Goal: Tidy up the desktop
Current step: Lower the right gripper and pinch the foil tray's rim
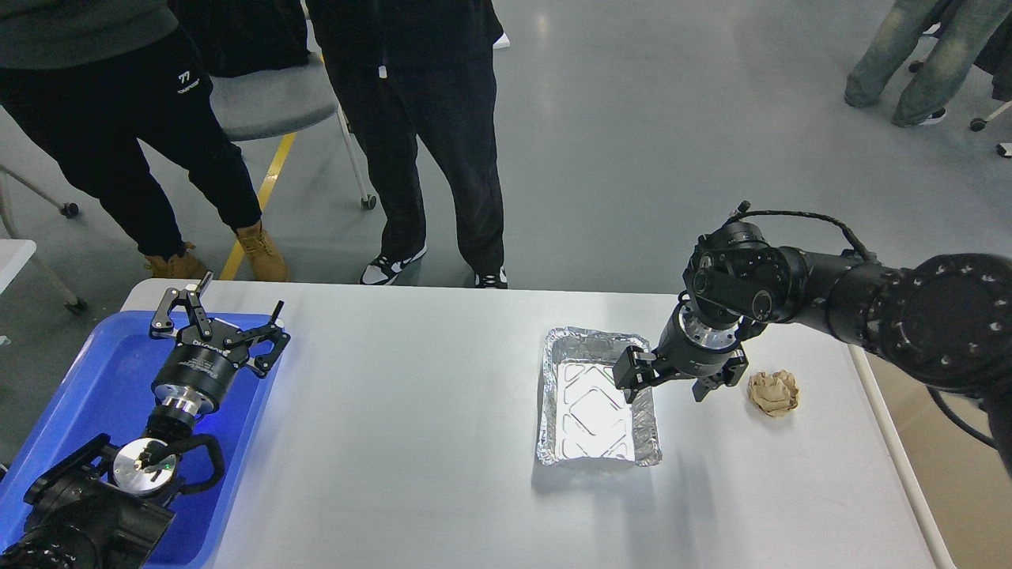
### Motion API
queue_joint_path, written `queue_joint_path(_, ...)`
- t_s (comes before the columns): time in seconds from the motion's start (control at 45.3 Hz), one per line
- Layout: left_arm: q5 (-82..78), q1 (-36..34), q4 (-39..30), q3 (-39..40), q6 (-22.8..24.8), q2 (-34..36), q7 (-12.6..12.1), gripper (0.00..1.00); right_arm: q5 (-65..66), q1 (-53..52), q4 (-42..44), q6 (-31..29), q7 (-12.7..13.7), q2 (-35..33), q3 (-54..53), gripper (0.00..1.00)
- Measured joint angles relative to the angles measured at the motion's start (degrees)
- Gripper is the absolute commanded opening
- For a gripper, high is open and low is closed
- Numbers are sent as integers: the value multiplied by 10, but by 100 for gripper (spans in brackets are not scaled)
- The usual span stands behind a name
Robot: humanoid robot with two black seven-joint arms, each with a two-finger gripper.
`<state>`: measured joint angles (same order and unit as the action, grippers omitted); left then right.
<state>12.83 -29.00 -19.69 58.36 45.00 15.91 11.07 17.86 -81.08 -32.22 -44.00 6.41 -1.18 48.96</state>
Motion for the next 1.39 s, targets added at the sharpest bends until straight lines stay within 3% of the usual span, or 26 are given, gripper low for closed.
queue_joint_path(0.353, 0, 0, 0, 0, 0, 0, 0, 100, -3, 54, 38, 137, 0, 10, -16, 100)
queue_joint_path(0.618, 0, 0, 0, 0, 0, 0, 0, 100, -2, 86, 53, 193, 0, 11, -26, 100)
queue_joint_path(1.169, 0, 0, 0, 0, 0, 0, 0, 100, 2, 150, 97, 220, 0, 12, -26, 98)
queue_joint_path(1.39, 0, 0, 0, 0, 0, 0, 0, 100, 4, 159, 102, 222, 0, 12, -28, 88)
